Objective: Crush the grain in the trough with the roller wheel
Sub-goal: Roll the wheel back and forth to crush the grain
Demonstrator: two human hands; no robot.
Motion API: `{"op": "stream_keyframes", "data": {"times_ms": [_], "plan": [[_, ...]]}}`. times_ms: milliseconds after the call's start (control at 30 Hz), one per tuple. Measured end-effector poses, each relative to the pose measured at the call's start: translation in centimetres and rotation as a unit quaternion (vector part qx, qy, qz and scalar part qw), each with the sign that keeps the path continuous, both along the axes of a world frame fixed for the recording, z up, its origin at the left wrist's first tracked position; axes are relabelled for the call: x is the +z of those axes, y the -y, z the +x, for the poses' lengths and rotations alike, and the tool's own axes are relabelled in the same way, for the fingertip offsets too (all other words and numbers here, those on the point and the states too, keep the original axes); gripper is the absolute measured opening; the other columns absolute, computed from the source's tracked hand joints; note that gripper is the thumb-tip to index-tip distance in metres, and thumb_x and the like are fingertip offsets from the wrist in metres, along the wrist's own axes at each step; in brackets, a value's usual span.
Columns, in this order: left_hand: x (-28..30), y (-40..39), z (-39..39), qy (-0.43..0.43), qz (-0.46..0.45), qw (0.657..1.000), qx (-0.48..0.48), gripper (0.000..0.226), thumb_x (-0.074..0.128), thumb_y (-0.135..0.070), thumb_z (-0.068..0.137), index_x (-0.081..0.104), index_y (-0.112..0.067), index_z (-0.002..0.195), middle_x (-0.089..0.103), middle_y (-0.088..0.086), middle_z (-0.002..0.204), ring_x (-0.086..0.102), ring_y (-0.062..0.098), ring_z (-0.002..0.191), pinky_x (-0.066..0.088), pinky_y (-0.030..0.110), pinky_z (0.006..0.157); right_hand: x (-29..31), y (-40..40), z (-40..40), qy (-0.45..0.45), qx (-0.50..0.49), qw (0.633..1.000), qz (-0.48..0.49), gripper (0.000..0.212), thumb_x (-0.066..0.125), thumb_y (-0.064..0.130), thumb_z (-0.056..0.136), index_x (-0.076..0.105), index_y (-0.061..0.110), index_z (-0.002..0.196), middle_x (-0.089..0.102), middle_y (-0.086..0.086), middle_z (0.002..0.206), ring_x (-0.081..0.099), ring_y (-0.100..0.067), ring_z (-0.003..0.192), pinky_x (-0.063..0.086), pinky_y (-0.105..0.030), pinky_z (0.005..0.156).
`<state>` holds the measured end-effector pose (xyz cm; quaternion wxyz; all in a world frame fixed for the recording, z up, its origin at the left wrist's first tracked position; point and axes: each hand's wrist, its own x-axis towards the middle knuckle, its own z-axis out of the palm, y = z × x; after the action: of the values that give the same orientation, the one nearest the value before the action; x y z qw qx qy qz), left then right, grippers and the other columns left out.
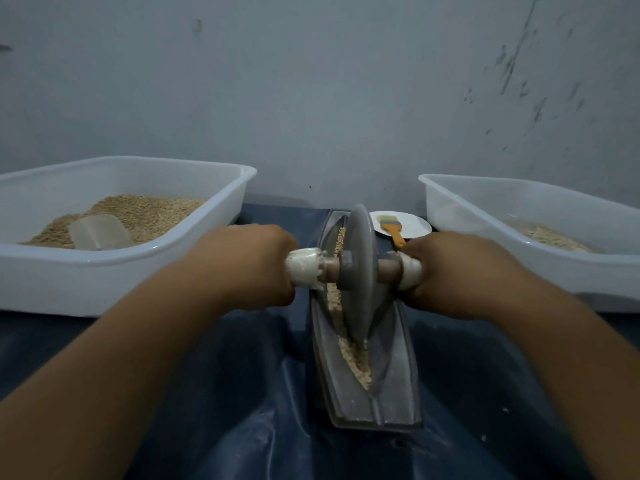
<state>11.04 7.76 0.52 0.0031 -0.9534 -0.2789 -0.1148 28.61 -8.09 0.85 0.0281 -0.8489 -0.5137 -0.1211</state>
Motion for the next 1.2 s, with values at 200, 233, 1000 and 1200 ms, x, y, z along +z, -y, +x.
{"op": "stream_keyframes", "data": {"times_ms": [200,233,1000,1200], "plan": [[0.8,0.3,-1.7,-0.012,0.000,0.999,-0.037,0.020,0.069,-0.042,0.058,0.056,-0.042,0.073,0.061,-0.014,0.063,0.057,0.000,0.057,0.042,0.021,0.052,1.2,3.3,-0.5,-0.151,0.042,0.987,-0.038,0.024,0.072,0.045,0.063,0.057,0.042,0.081,0.065,0.016,0.068,0.060,-0.004,0.059,0.048,-0.027,0.053],[0.7,0.3,-1.4,-0.007,0.004,0.999,-0.031,0.018,0.070,-0.041,0.060,0.055,-0.040,0.071,0.061,-0.014,0.064,0.056,0.001,0.059,0.041,0.021,0.053,0.9,2.8,-0.3,-0.129,0.035,0.991,-0.027,0.022,0.072,0.046,0.064,0.058,0.038,0.079,0.065,0.012,0.068,0.060,-0.006,0.059,0.050,-0.029,0.055],[0.9,-0.3,-2.1,-0.012,0.031,0.999,-0.007,0.019,0.068,-0.040,0.059,0.056,-0.040,0.074,0.059,-0.017,0.066,0.054,-0.002,0.060,0.034,0.020,0.050,1.4,3.5,0.3,-0.181,0.032,0.982,-0.050,0.026,0.075,0.052,0.060,0.058,0.047,0.080,0.066,0.016,0.067,0.062,-0.006,0.058,0.049,-0.027,0.055],[0.2,-1.1,-0.8,0.018,0.012,1.000,0.006,0.016,0.071,-0.033,0.067,0.057,-0.034,0.076,0.061,-0.012,0.074,0.057,0.006,0.071,0.046,0.026,0.065,0.0,1.4,0.5,-0.029,-0.004,0.998,0.048,0.024,0.068,0.048,0.074,0.054,0.029,0.073,0.062,0.007,0.071,0.060,-0.014,0.070,0.043,-0.028,0.056]]}}
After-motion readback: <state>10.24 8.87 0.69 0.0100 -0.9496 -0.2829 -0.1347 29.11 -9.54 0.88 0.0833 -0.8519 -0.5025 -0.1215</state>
